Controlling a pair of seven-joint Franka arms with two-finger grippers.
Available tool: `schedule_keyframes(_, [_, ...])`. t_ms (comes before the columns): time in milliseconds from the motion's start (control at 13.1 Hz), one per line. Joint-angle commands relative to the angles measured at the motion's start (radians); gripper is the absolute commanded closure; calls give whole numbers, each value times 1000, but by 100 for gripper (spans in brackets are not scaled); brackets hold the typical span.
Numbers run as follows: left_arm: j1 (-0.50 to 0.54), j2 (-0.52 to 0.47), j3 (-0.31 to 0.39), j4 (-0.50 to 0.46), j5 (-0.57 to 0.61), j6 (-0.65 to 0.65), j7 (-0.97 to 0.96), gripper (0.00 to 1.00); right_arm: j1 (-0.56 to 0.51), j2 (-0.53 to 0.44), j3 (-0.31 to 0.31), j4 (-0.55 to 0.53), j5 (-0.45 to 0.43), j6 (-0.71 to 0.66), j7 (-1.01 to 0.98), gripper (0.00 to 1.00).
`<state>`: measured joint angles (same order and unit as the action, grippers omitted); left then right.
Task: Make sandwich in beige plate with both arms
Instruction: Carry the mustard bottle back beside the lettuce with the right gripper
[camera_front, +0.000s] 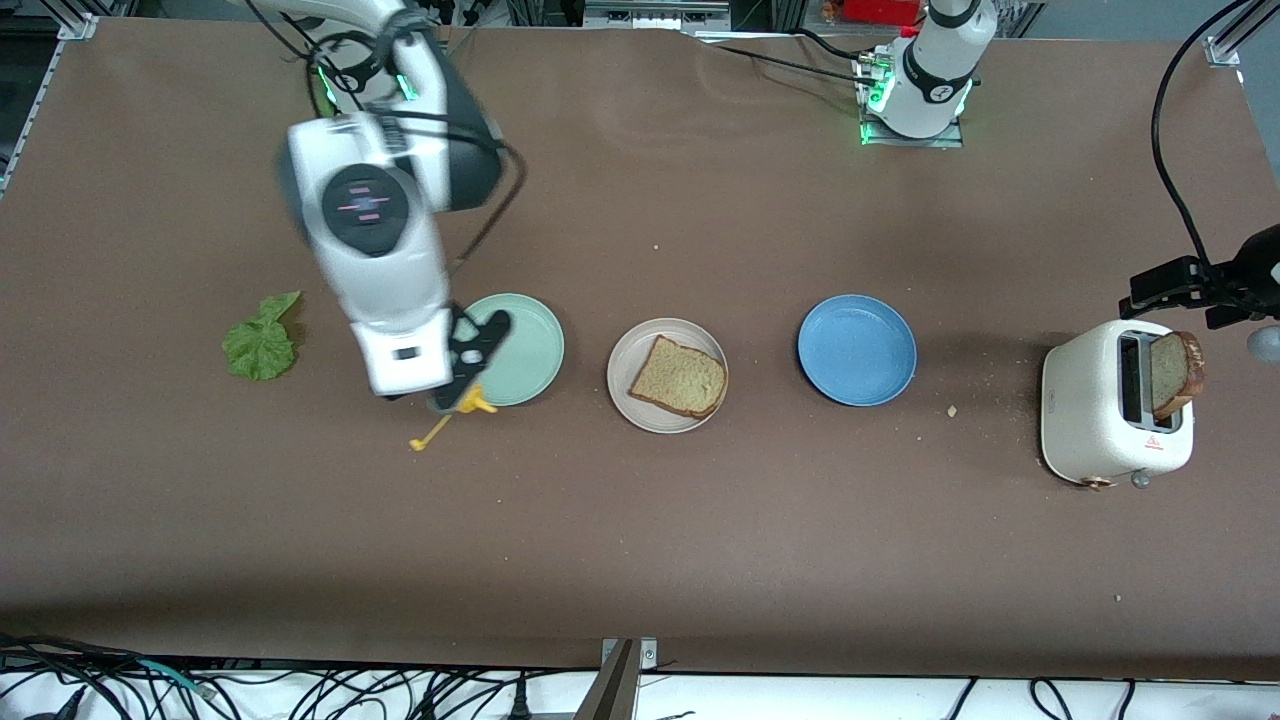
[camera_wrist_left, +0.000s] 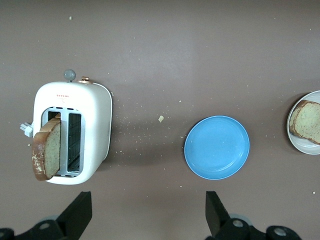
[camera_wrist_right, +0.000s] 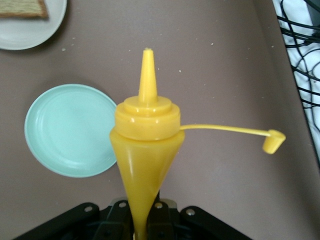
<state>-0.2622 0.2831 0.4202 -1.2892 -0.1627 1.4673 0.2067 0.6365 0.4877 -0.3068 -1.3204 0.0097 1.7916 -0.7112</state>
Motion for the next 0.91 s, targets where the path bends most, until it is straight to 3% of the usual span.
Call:
schedule_keyframes(0, [11,-4,2,13,-12,-15,-1,0,-122,-64,20,-68,162,12,-204,100])
schedule_keyframes(381, [9,-4,-3,13,-12,-15,-6,0,-308,-81,6,-146,474,17,-543,100])
schedule_keyframes(533, [0,2,-6,14,-11,-15,-9,0,-319,-104,-59,-239,609,29,-678,100])
schedule_keyframes(686, [120,-16,-162,7,8,25,-61,0,-319,-126,-118,-333,725,32,-810,100])
schedule_keyframes(838, [141,-25,-245,5,76,25,-139,0,-319,-139,-165,-422,817,32,-931,100])
